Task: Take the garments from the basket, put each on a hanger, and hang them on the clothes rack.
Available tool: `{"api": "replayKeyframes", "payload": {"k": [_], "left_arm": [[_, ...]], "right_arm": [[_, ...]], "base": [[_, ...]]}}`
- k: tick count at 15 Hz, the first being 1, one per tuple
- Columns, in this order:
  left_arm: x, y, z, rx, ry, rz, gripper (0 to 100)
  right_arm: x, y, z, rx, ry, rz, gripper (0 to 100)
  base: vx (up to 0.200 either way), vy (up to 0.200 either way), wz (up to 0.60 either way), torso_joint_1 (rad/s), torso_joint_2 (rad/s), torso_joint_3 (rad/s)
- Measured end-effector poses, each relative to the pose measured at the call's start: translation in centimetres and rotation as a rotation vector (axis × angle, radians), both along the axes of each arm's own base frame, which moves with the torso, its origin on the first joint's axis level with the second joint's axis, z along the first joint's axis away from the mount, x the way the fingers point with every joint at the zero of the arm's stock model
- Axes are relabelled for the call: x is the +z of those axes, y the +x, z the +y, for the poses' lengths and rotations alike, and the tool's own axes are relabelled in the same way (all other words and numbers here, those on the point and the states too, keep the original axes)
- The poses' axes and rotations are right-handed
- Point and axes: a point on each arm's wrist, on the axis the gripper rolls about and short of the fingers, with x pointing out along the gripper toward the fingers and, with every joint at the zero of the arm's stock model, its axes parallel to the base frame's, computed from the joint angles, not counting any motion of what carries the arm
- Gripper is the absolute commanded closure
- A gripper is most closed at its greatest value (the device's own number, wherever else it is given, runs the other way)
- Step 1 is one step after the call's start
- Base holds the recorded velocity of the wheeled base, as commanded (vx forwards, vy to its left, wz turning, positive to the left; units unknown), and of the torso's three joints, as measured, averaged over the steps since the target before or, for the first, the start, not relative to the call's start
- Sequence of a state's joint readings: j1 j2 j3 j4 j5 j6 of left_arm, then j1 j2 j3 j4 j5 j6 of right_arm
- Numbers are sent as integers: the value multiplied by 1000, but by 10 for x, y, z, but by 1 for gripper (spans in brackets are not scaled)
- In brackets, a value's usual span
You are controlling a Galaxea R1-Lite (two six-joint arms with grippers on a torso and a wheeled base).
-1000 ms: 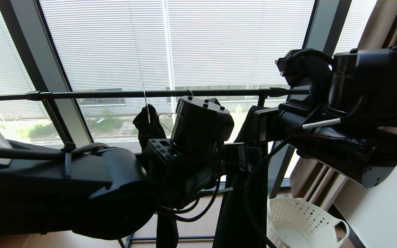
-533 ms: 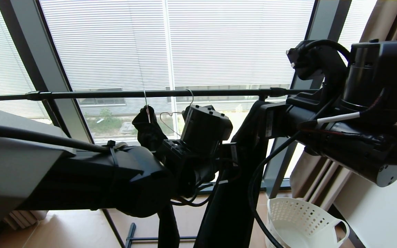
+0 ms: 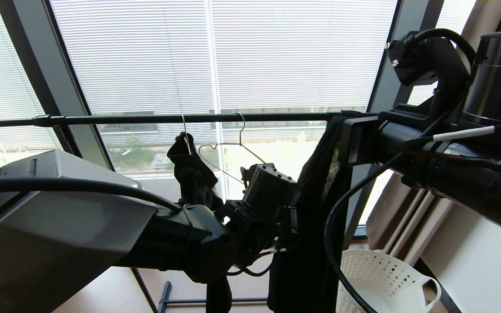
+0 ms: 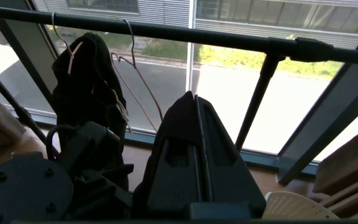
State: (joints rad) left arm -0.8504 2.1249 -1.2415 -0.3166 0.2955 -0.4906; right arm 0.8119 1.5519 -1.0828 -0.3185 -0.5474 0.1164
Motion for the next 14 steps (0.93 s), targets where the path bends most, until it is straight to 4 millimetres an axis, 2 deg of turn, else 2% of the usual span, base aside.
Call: {"api": "replayKeyframes", "payload": {"k": [2,5,9,14], "left_arm": [[-6,-2,3,1,18,16,0],[-5,-10,11,2,31,26,0],[12,-39,38,-7,38,26,0],[38,-74,75,-13,11,1,0]], "right_arm": [[3,0,-4,-9,6,-7,100],[5,6,-12,-43,10,-13,100],[8,19,-25,-100,15,-19,100],[3,32,-28,-136,6,-9,100]], "base": [[0,0,0,0,0,0],[0,0,0,0,0,0],[0,0,0,0,0,0],[0,0,0,0,0,0]]}}
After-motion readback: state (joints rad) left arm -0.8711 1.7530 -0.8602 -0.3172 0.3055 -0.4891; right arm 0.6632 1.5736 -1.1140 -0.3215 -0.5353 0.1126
